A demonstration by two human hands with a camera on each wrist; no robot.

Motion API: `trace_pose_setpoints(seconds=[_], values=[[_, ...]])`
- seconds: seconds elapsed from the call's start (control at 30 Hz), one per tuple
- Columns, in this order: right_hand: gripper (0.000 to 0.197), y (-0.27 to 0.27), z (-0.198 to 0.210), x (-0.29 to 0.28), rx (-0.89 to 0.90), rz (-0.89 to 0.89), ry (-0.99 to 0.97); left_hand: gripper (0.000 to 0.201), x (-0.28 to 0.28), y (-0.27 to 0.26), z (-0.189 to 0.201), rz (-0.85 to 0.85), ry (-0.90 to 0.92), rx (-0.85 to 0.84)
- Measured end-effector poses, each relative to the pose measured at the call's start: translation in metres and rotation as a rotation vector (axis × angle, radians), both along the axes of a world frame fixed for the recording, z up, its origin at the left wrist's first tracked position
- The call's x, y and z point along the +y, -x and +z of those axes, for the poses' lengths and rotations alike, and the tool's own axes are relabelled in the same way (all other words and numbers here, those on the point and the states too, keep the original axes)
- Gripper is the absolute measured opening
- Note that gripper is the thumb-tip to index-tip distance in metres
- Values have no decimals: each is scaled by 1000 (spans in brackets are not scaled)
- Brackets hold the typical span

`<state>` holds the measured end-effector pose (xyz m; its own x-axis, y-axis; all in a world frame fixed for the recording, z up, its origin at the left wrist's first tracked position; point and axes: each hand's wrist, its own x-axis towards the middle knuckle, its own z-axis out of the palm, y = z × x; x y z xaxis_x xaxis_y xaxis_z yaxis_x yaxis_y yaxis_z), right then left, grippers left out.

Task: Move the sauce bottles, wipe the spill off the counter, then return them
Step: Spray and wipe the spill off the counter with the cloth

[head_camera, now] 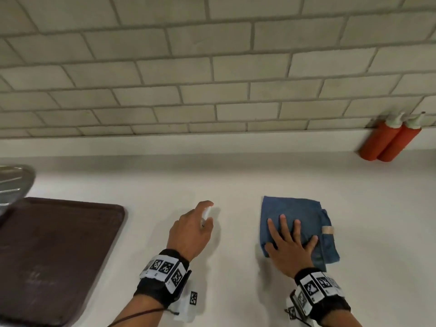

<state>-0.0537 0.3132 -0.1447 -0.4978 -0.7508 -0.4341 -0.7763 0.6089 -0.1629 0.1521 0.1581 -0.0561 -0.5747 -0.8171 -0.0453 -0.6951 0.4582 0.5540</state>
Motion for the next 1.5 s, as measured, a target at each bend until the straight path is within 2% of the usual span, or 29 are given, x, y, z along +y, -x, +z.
trace_pose_setpoints(seconds=[0.13, 0.27, 0.43, 0.6, 0.73, 0.87, 0.97, 1.03, 1.07, 1.17, 1.27, 1.37, 1.5], values=[[69, -32, -2, -7, 42, 86, 12, 39, -10, -39, -6, 102, -6, 64], [66, -15, 0, -32, -5, 87, -8, 39, -17, -67, -13, 153, -39, 95], [66, 18, 1, -107, 42, 99, -71, 38, -30, -86, -14, 152, -57, 142], [63, 7, 8, -194, 21, 34, -92, 38, -59, -105, -16, 151, -38, 165], [63, -16, 11, -253, -11, 45, -90, 38, -89, -122, -18, 145, -40, 187], [63, -66, 13, -291, -31, 150, -78, 39, -114, -137, -20, 151, -38, 192], [63, -117, 9, -289, -3, 321, -64, 41, -126, -142, -22, 151, -65, 184], [74, -150, 7, -272, 22, 442, -53, 41, -131, -143, -22, 152, -72, 185], [79, -165, 5, -258, 31, 492, -41, 41, -132, -143, -22, 151, -79, 187], [71, -200, 2, -202, 88, 622, 24, 39, -129, -144, -22, 136, -97, 212], [68, -203, -1, -152, 123, 697, 89, 38, -122, -150, -22, 134, -116, 223], [71, -165, -1, -149, 81, 603, 52, 40, -113, -161, -23, 170, -113, 232], [71, -122, 5, -201, 84, 335, -23, 40, -100, -178, -23, 216, -103, 255]])
